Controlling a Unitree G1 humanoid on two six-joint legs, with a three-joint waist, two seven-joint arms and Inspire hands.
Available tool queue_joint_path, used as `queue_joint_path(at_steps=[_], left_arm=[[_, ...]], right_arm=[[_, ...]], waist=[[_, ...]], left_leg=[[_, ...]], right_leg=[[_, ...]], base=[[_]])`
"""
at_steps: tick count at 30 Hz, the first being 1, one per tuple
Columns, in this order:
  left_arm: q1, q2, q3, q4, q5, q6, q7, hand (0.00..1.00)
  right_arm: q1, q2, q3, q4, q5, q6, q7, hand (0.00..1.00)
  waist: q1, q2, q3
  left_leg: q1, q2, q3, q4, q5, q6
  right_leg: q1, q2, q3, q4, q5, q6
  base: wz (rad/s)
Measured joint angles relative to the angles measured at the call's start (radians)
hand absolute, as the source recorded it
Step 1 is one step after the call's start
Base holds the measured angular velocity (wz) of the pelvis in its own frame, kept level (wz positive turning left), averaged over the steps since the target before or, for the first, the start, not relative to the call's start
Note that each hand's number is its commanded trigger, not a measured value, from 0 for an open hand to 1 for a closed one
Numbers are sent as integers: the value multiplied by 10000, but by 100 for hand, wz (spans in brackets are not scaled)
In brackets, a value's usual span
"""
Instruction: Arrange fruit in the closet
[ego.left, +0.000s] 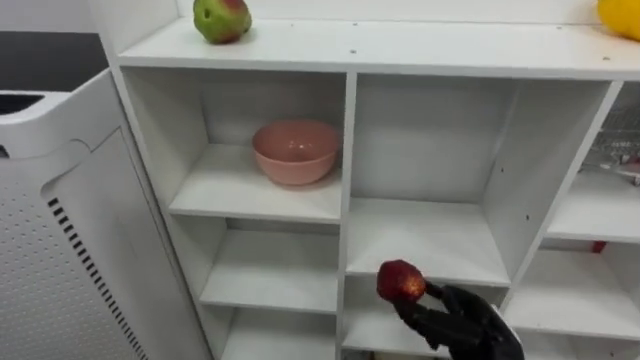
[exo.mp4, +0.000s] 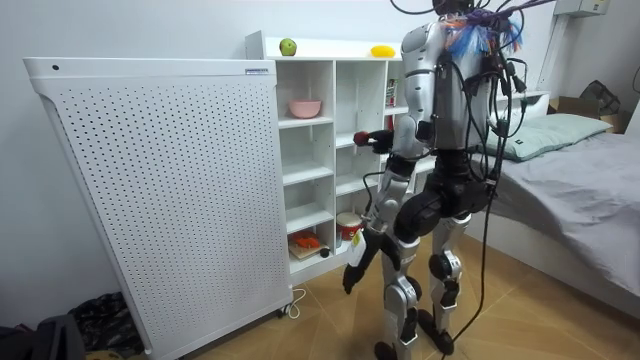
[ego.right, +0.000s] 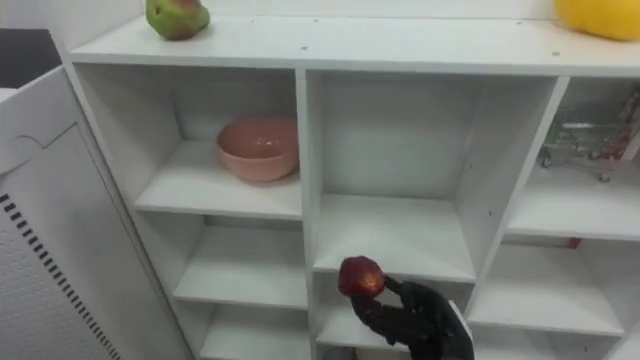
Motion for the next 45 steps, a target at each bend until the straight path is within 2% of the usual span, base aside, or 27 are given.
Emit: queue_joint_path(at_steps=[3, 7, 9, 12, 15, 19, 21, 26, 29, 31, 36, 41, 45], left_arm=[[-42, -28, 5, 119, -643, -53, -1, 0], [-128, -21, -65, 85, -1316, 61, 7, 0], [-235, -7, -186, 53, -1617, 104, 15, 0], [-301, -22, -364, -109, -1806, 134, 54, 0], [-303, -36, -471, -168, -2320, 133, 220, 0], [-285, -30, -1166, -112, -3535, 280, 394, 0], [-290, -45, -1199, -126, -3528, 283, 401, 0], [-264, -43, -1251, -491, -3533, 288, 591, 0], [-240, -36, -1296, -690, -3529, 300, 715, 0], [-225, -17, -1319, -967, -3518, 255, 796, 0], [-202, 360, -1545, -1003, -3532, 120, 857, 0], [-171, 413, -1727, -1014, -3517, 106, 854, 0], [61, 624, -1690, -1469, -3514, 3, 852, 0]], right_arm=[[-151, 202, -559, 669, 1861, -3, -20, 100], [-407, 227, -897, 1067, 4200, -9, -17, 100], [-646, 224, -976, 1371, 4957, -9, -16, 100], [-1223, 221, -1135, 2174, 5863, 5, -9, 100], [-1450, 218, -1429, 2541, 6583, 16, -8, 100], [-1756, 166, -1709, 2958, 7354, 31, -29, 100], [-2130, 89, -1895, 3262, 7383, 45, -20, 100], [-2962, -649, -2019, 3520, 7657, 195, -11, 100], [-3342, -828, -2167, 3557, 7688, 252, -21, 100], [-3668, -1092, -2241, 3561, 7695, 239, -21, 100], [-3959, -1487, -2338, 3564, 7691, 238, -152, 100], [-4594, -1562, -2387, 3574, 7626, 234, -582, 100], [-5083, -1918, -2372, 3559, 7585, 183, -861, 100]], waist=[[20, 10, 55], [21, -6, 214], [55, 25, 233], [353, 102, 286], [551, 146, 281], [574, 163, 280], [584, 165, 280], [914, 141, 282], [942, 132, 277], [1063, 126, 271], [1097, 119, 262], [1121, 116, 259], [1159, 92, 244]], left_leg=[[-662, -76, 7, 411, 4, 38], [-1937, -230, 2, 1106, -25, 80], [-2542, -245, 76, 1385, -59, 114], [-3335, -231, 177, 1853, -67, 111], [-3931, -244, 209, 2108, -65, 101], [-4585, -243, 223, 2511, -86, 75], [-4964, -244, 226, 2772, -102, 74], [-5904, -266, 308, 3266, -147, 84], [-6364, -226, 306, 3642, -212, 89], [-6734, -223, 260, 4013, -323, 103], [-7113, -229, 214, 4423, -441, 179], [-7645, -270, 238, 4863, -504, 285], [-7981, -294, 324, 5295, -627, 395]], right_leg=[[-671, -148, 47, 487, -79, -12], [-1995, -450, 69, 1443, -360, -73], [-2632, -520, 104, 1798, -458, -90], [-3504, -551, 290, 2304, -490, -153], [-4139, -627, 307, 2658, -532, -238], [-4751, -810, 213, 3115, -649, -311], [-5104, -842, 219, 3353, -717, -332], [-6035, -1035, 176, 3934, -841, -403], [-6397, -1094, 87, 4219, -927, -445], [-6697, -1173, 0, 4519, -971, -489], [-6859, -1341, -237, 4861, -1210, -424], [-7314, -1444, -255, 5228, -1231, -402], [-7671, -1565, -159, 5662, -1329, -351]], base=[[3], [12], [14], [-4], [1], [11], [8], [8], [11], [8], [20], [2], [1]])
